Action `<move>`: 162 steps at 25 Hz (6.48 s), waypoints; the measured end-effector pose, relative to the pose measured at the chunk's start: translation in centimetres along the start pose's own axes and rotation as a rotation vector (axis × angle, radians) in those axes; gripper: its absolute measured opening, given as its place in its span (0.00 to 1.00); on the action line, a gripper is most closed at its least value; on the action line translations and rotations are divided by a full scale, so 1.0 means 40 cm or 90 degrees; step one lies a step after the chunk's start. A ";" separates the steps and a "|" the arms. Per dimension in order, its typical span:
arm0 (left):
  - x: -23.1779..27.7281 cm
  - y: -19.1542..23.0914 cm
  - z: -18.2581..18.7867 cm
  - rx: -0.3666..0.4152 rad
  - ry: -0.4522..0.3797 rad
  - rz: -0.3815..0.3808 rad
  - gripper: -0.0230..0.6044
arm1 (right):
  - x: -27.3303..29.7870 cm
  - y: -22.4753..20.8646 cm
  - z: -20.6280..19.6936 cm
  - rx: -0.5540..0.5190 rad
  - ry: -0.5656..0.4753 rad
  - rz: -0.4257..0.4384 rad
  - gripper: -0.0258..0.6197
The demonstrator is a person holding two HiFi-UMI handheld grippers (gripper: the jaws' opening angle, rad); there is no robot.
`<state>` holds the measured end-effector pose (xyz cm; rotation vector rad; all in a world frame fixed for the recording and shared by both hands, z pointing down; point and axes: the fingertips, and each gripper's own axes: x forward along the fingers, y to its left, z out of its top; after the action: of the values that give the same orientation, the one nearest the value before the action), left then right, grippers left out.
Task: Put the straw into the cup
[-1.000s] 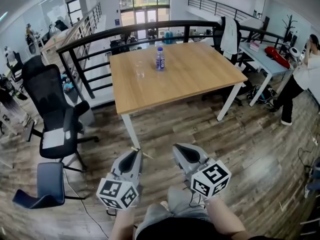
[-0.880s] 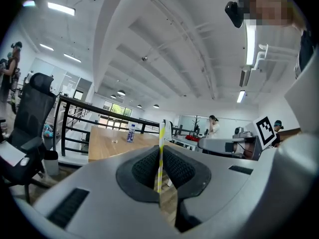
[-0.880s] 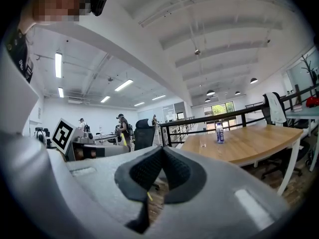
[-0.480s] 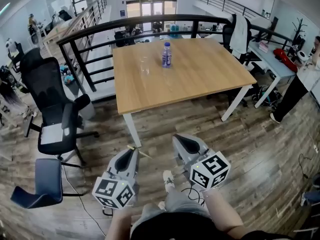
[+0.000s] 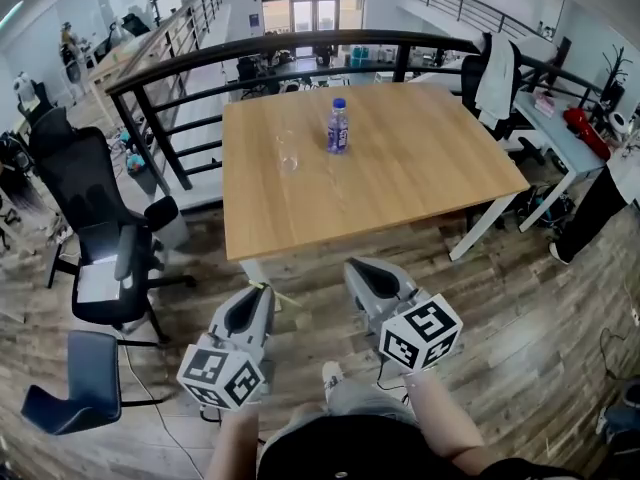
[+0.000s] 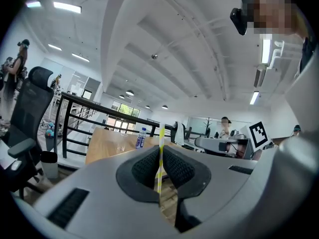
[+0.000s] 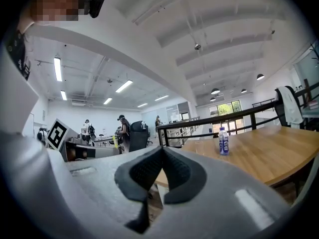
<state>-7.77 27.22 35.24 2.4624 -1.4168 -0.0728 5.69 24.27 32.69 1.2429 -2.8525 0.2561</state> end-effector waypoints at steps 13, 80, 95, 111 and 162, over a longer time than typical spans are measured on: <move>0.328 0.043 0.044 -0.009 -0.012 0.006 0.09 | 0.200 -0.247 0.047 -0.012 0.004 0.055 0.04; 0.981 0.714 0.232 -0.059 0.028 -0.049 0.09 | 0.982 -0.651 0.062 -0.003 0.085 -0.019 0.04; 1.064 0.712 0.309 -0.053 -0.005 -0.030 0.09 | 1.050 -0.747 0.091 0.002 0.089 0.029 0.04; 1.150 0.796 0.392 -0.051 -0.061 0.017 0.09 | 1.125 -0.820 0.085 0.015 0.086 0.057 0.04; 1.311 0.839 0.062 -0.067 0.150 0.015 0.09 | 1.184 -0.908 -0.138 0.097 0.187 0.051 0.04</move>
<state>-9.44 -33.81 47.73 2.2820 -1.3067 0.1405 -0.43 -33.56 47.24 1.0119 -2.6710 0.6145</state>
